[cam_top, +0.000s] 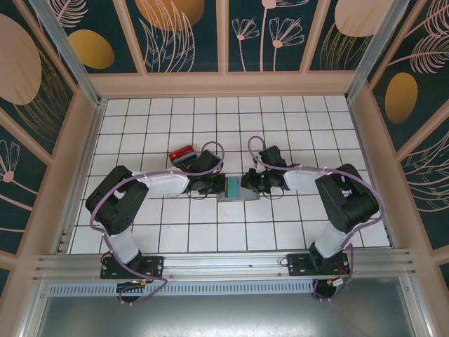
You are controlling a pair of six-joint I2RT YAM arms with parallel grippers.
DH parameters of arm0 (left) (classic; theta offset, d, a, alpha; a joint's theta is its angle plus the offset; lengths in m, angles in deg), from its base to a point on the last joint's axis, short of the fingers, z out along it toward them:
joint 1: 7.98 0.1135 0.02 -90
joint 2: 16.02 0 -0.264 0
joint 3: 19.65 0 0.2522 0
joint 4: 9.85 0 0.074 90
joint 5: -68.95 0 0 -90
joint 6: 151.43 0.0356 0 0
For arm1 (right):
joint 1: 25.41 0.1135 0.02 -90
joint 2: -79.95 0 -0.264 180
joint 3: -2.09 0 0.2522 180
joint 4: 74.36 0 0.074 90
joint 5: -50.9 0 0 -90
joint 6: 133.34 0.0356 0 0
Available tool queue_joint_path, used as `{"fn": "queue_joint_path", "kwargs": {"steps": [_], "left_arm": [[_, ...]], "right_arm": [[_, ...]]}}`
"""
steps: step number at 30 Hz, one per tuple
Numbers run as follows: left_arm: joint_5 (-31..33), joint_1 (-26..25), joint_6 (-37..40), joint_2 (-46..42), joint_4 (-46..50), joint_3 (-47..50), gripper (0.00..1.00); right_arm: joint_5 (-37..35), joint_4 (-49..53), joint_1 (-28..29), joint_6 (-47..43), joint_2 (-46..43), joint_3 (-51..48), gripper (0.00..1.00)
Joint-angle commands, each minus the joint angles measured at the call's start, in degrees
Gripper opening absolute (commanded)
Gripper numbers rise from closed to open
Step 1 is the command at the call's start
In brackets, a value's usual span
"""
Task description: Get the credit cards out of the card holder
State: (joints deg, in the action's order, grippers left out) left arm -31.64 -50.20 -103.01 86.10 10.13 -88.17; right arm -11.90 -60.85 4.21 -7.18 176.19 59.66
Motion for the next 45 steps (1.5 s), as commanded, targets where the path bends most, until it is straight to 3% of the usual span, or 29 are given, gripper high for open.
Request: {"fn": "queue_joint_path", "kwargs": {"steps": [1,8,32,39,45], "left_arm": [[-1.34,0.08,0.80,1.25,1.32,0.45,0.00],[-3.69,0.02,0.97,1.45,-0.17,0.71,0.00],[-2.95,0.01,1.08,2.59,1.07,0.18,0.00],[-2.03,-0.03,1.06,3.05,2.01,-0.21,0.00],[1.08,0.02,0.72,4.16,5.12,-0.61,0.00]], "right_arm": [[1.27,-0.84,0.51,-0.57,-1.22,-0.53,0.20],[2.41,-2.43,0.53,0.05,-0.95,-1.33,0.19],[5.34,-2.99,1.31,-0.81,2.89,-0.03,0.19],[4.44,-2.57,1.05,-0.99,1.93,-0.35,0.01],[3.27,-2.37,0.28,-0.93,0.92,-1.39,0.00]]}}
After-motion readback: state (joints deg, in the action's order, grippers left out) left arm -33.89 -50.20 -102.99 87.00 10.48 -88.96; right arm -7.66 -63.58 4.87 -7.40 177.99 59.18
